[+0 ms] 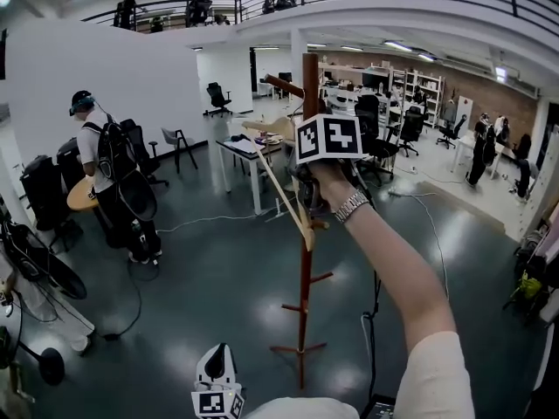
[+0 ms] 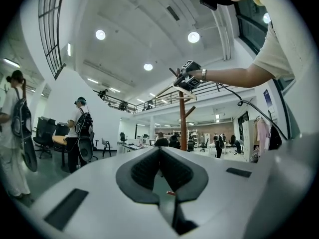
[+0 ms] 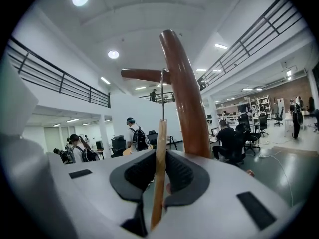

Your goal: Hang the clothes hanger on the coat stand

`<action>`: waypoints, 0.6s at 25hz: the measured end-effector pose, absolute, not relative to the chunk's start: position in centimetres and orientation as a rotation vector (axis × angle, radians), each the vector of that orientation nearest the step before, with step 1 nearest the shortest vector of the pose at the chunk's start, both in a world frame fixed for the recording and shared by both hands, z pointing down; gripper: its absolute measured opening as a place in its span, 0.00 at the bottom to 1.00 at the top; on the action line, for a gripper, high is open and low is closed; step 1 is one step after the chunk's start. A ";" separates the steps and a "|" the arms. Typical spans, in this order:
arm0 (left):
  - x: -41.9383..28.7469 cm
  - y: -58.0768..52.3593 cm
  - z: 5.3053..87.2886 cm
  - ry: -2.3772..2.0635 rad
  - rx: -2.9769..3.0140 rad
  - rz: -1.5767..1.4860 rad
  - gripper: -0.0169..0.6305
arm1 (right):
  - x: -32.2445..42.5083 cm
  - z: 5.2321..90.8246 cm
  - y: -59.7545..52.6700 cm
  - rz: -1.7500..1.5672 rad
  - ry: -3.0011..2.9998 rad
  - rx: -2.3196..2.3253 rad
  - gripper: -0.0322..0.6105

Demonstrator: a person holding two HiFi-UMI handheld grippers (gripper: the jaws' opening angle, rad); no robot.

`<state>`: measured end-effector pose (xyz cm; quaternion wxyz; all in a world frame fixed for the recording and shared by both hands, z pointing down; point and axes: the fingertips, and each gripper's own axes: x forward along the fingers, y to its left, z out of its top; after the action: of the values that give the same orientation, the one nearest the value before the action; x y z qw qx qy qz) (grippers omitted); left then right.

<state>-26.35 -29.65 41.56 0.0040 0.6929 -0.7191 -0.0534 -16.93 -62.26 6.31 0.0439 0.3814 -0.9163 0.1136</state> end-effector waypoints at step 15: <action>-23.4 -30.6 42.6 -2.143 2.269 -0.124 0.05 | -12.6 6.4 -58.5 0.168 -2.886 1.252 0.16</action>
<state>-23.42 -30.59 42.61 0.0092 0.7263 -0.6861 -0.0397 -12.60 -58.46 6.37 -0.0045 0.3973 -0.9161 0.0534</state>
